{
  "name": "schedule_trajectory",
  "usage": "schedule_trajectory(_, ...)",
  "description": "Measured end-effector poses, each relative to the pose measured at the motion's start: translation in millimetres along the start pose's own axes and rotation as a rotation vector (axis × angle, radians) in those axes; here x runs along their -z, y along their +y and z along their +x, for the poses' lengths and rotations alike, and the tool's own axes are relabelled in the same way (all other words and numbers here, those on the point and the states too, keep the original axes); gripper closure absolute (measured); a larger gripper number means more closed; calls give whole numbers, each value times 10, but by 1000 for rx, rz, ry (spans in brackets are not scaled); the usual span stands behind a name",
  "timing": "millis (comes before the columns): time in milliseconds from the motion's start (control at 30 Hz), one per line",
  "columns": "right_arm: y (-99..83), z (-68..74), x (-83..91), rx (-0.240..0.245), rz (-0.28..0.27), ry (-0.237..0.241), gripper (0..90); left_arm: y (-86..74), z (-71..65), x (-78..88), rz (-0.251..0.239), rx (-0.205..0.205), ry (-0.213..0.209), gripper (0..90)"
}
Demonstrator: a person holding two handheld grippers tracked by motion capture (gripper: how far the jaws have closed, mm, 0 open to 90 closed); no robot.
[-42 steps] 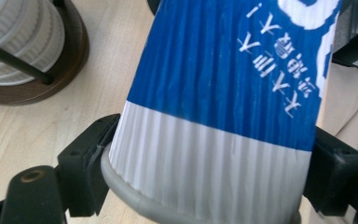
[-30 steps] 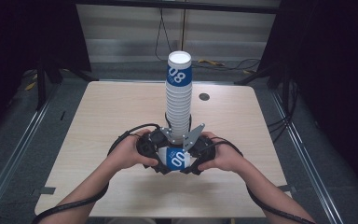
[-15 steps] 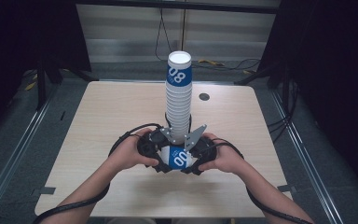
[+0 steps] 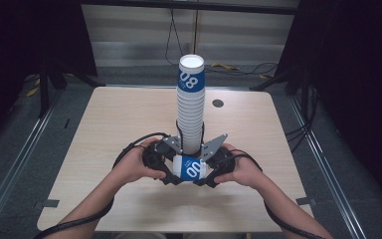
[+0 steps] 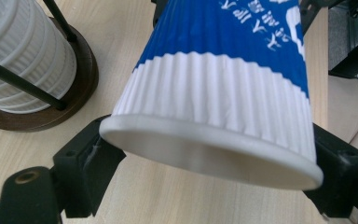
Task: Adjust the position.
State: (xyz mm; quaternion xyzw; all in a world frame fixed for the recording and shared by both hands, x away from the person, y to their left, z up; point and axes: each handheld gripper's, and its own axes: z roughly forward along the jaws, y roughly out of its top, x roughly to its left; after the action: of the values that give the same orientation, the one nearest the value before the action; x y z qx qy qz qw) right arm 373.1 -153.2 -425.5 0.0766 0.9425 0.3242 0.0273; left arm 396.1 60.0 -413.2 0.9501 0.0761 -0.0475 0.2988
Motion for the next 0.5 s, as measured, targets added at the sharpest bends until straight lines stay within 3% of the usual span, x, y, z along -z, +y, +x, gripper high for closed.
schedule_trajectory(300, -65, -14, 61, -10, -32, -14, 311, -42, 32, -3, 28, 25, 12, 168)
schedule_trajectory(500, -116, -25, 119, -30, -47, -22, 311, -84, 44, 3, -4, 52, -2, 163)
